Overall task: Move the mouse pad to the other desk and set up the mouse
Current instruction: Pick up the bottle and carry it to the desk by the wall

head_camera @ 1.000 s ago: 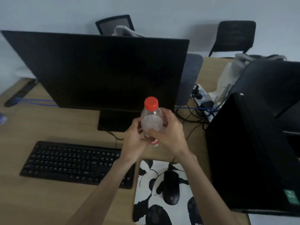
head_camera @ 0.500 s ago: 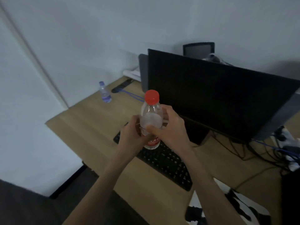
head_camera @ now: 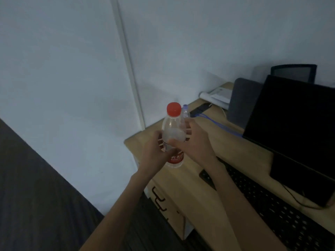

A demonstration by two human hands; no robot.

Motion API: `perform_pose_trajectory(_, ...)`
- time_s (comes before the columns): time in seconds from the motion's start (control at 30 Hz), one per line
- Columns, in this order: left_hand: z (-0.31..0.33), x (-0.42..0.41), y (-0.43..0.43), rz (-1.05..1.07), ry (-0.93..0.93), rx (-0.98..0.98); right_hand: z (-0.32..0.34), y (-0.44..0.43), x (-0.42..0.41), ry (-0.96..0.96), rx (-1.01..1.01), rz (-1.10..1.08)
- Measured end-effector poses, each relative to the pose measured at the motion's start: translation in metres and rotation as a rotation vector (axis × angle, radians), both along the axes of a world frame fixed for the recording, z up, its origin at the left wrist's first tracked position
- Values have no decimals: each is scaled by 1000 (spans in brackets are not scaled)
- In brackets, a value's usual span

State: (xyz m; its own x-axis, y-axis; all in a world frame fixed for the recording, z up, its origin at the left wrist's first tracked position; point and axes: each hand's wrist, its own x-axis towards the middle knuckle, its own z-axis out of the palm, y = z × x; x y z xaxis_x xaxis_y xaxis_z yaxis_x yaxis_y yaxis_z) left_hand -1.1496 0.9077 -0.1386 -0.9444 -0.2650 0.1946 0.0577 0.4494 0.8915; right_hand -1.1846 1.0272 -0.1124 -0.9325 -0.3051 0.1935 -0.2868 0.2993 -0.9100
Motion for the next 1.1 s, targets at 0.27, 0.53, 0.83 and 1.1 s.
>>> perform_pose_trajectory(0.27,-13,-70,-102,45,-16,18,-15,-107,-80,1,44,16)
perform_pose_trajectory(0.53,-20,-193,-170,27,-45,32,-23,-178,-196,8,75,-34)
perform_pose_trajectory(0.83,-45,-313,-187,-179,-78,-15,-57,-192,-297,-144,11,-268)
perform_pose_trajectory(1.1,-99,-399,-189,-402,-255,21,-109,-200,-353,-215,-10,-558)
